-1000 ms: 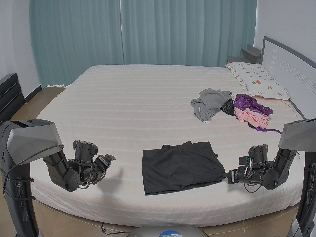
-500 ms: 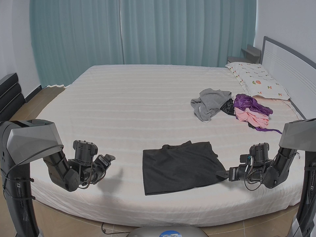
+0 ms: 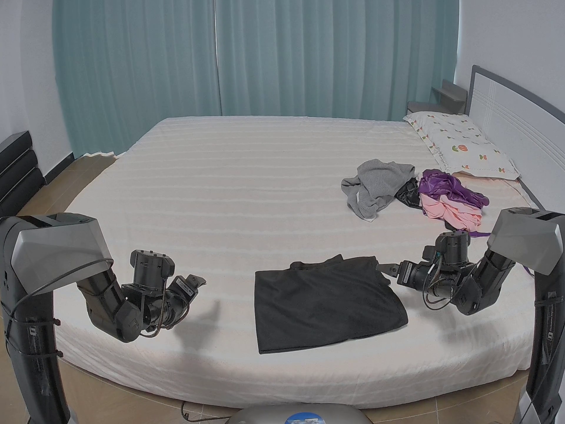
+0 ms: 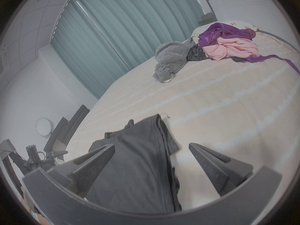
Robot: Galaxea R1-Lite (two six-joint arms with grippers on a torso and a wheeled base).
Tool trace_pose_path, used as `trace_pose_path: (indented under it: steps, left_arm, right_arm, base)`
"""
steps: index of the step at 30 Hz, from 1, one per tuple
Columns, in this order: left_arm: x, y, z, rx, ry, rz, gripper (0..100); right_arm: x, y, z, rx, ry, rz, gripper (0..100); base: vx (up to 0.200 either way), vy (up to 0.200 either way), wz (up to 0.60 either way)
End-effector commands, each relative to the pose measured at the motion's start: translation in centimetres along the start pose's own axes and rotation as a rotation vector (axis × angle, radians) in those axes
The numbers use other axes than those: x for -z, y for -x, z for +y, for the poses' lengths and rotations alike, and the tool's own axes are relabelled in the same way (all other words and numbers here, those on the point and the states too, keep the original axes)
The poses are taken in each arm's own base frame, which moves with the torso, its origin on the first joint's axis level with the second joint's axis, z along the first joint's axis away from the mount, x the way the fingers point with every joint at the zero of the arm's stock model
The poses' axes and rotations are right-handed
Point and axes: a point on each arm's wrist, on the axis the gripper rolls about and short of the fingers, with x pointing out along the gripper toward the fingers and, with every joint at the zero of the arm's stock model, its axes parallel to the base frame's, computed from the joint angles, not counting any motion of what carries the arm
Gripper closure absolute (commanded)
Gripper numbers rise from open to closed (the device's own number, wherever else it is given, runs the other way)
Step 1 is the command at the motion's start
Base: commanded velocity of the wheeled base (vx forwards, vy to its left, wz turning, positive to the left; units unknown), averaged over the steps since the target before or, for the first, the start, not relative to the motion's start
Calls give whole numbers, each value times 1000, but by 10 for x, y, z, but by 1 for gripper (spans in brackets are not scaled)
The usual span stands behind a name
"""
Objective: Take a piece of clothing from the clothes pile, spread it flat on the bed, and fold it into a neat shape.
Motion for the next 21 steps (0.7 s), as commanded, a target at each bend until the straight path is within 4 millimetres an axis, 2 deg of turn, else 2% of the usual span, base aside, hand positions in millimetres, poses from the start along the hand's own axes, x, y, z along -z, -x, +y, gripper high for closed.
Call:
trace_pose_path:
  steps: [1,7,21]
  left_arm:
    - [0,0,0,1,-1,-2,0]
    - [1,0,0,-2,-4,0,0]
    - [1,-1,1,-4,-7,1,0]
  right_arm:
    - [2,-25,3,-18,-13,6,0]
    - [-5,-46,8,-18,-57,41,0]
    - [-1,-57,13,-26,-71,79,0]
  base:
    - [200,0,0]
    - [0,0,0]
    - [0,0,0]
